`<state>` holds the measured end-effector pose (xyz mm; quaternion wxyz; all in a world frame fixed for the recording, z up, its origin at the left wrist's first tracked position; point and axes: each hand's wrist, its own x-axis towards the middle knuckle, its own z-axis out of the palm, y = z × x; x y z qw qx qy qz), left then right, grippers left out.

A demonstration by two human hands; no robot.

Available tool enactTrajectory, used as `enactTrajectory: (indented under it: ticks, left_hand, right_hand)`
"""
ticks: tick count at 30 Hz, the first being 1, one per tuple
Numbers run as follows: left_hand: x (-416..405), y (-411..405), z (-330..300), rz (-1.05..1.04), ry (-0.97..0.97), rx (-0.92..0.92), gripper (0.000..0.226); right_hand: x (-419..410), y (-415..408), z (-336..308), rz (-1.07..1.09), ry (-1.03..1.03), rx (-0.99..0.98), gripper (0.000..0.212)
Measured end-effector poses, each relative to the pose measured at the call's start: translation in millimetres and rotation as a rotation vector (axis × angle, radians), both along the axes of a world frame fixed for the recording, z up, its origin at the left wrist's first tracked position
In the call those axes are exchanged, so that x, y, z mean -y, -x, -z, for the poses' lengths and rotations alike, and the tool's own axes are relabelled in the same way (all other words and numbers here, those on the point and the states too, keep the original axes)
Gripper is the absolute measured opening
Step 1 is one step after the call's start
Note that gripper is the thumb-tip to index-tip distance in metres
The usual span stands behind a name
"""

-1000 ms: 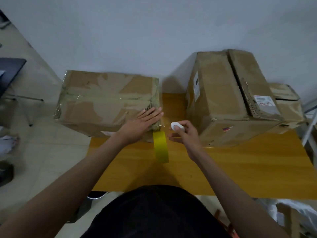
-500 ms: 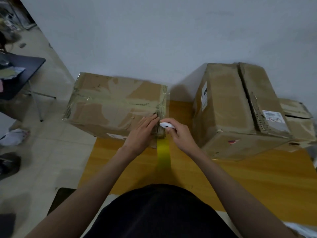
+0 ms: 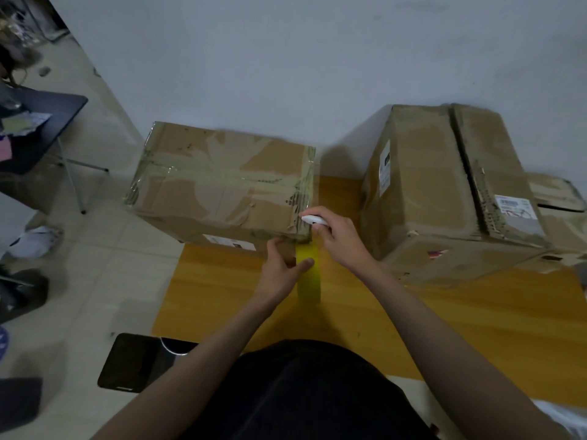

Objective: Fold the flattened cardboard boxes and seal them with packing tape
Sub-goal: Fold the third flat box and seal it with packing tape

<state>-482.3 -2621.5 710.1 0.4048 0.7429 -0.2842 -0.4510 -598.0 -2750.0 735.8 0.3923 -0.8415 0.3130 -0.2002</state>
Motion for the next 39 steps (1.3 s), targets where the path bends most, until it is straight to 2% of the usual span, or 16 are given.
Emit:
enactTrajectory:
  ticks: [4, 12, 17, 26, 33, 39]
  left_hand:
    - [-1.2, 1.5, 4.9, -0.048, 0.048, -0.067, 0.087]
    - [-10.6, -14.8, 6.2, -0.043, 0.136, -0.166, 0.085]
    - [-13.4, -16.0, 4.6, -0.013, 0.206, -0.117, 0.086]
    - [-7.0, -24.4, -1.3, 0.062, 0.208, -0.154, 0.095]
    - [-5.6, -23.5, -5.8, 0.061, 0.179, -0.18, 0.101]
    - [-6.6, -20.9, -9.7, 0.051, 0.157, -0.159, 0.102]
  right_hand:
    - [1.4, -1.4, -0.1, -0.002, -0.014, -0.028, 0.032]
    - [6.7, -4.5, -3.2, 0.0, 0.005, 0.027, 0.029]
    - [10.1, -8.5, -6.8, 0.012, 0.017, 0.014, 0.028]
    - [0.7, 10.1, -9.7, 0.126, 0.071, 0.073, 0.021]
    - [-12.9, 12.5, -10.8, -0.04, 0.182, -0.056, 0.017]
    - [-18.1, 5.9, -16.9, -0.07, 0.25, -0.198, 0.016]
